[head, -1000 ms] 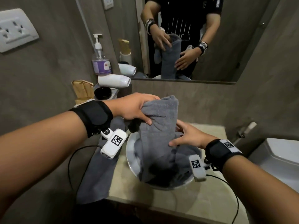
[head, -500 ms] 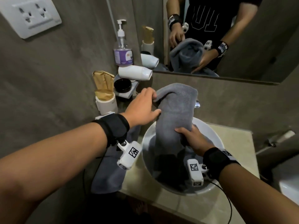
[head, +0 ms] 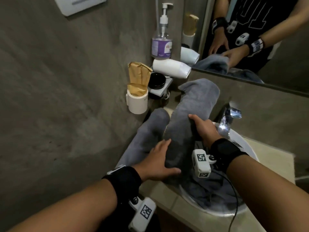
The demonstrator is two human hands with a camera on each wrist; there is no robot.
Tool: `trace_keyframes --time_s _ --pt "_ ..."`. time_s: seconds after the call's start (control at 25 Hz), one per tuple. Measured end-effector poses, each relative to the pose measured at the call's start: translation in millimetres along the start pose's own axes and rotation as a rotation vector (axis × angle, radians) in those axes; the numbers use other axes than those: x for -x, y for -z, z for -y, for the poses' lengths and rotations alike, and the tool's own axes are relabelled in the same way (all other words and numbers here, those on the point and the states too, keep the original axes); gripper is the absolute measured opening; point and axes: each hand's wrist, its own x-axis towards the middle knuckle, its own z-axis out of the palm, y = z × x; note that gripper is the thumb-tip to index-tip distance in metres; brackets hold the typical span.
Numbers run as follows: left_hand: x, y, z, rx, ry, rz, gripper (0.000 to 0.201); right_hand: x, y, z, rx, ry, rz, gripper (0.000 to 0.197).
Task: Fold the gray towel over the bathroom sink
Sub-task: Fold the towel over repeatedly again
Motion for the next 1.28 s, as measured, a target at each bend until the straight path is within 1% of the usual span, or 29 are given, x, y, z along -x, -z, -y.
trace_keyframes --time_s 0.08,0.16,0.2,0.24,0.28,0.36,0.4,0.48,0.52,0.6,0.64,0.68,0.76,0.88,0.96,1.0,1.04,1.08,1.16,1.2,1.28 --pt "8.4 0.9 14.1 0.006 0.088 -0.088 0.135 -6.9 -32.1 3.3 -0.007 -0.058 0.055 0.081" --pt "16.8 4.4 32.9 -0.012 0.176 -0.173 0.144 -11.2 -68.1 2.1 -0.052 -0.097 0.128 0.060" --pt "20.4 5.7 42.9 -0.045 0.211 -0.212 0.144 -12.6 -83.9 -2.3 -0.062 -0.106 0.150 0.053" --pt "23.3 7.4 55.2 -0.070 0.241 -0.248 0.140 -15.1 -100.3 -9.0 -0.052 -0.117 0.168 0.055" --pt "25.8 9.1 66.4 -0.070 0.259 -0.275 0.132 -16.2 -113.9 -16.2 -0.027 -0.123 0.178 0.064" --pt "32.3 13.1 89.5 0.020 0.282 -0.294 0.112 -14.7 -138.6 -29.5 0.016 -0.122 0.207 0.086" --pt "35.5 16.2 98.3 0.076 0.285 -0.293 0.106 -13.8 -146.4 -35.5 0.006 -0.116 0.229 0.093" --pt "40.4 26.4 116.1 0.148 0.283 -0.316 0.098 -11.0 -158.8 -42.7 -0.040 -0.104 0.317 0.102" --pt "40.6 31.9 124.2 0.170 0.271 -0.342 0.093 -10.0 -163.9 -43.9 -0.024 -0.087 0.372 0.106" --pt "39.0 38.8 134.1 0.197 0.223 -0.392 0.088 -9.8 -168.6 -48.0 0.066 -0.030 0.458 0.116" --pt "38.8 39.6 137.0 0.192 0.219 -0.404 0.090 -9.9 -169.7 -50.4 0.103 0.000 0.468 0.119" --pt "39.6 37.9 137.1 0.170 0.245 -0.399 0.095 -10.7 -168.3 -52.6 0.151 0.036 0.453 0.122" --pt "42.7 29.4 134.0 0.081 0.359 -0.334 0.117 -14.1 -165.9 -59.0 0.229 0.078 0.428 0.126" --pt "38.0 18.5 127.9 -0.004 0.453 -0.235 0.143 -14.7 -168.9 -67.6 0.194 0.007 0.412 0.131" --pt "27.0 16.1 123.8 -0.041 0.522 -0.189 0.154 -15.3 -173.4 -71.8 0.142 -0.066 0.393 0.132" --pt "22.0 14.9 121.8 -0.056 0.554 -0.190 0.154 -16.7 -174.3 -73.3 0.107 -0.071 0.393 0.129" --pt "17.6 13.4 120.9 -0.073 0.568 -0.212 0.148 -18.5 -174.5 -74.1 0.072 -0.058 0.394 0.125" --pt "14.8 13.2 121.6 -0.091 0.559 -0.253 0.140 -19.8 -173.6 -73.3 0.047 -0.035 0.394 0.119" --pt "14.4 18.5 126.1 -0.084 0.495 -0.322 0.125 -21.2 -168.0 -69.7 0.031 0.012 0.402 0.111" --pt "15.6 25.4 129.1 -0.074 0.463 -0.331 0.122 -21.8 -164.2 -68.7 0.032 0.035 0.414 0.106" --pt "18.8 40.7 134.6 -0.099 0.445 -0.277 0.124 -22.0 -155.8 -68.5 0.065 0.063 0.476 0.098"
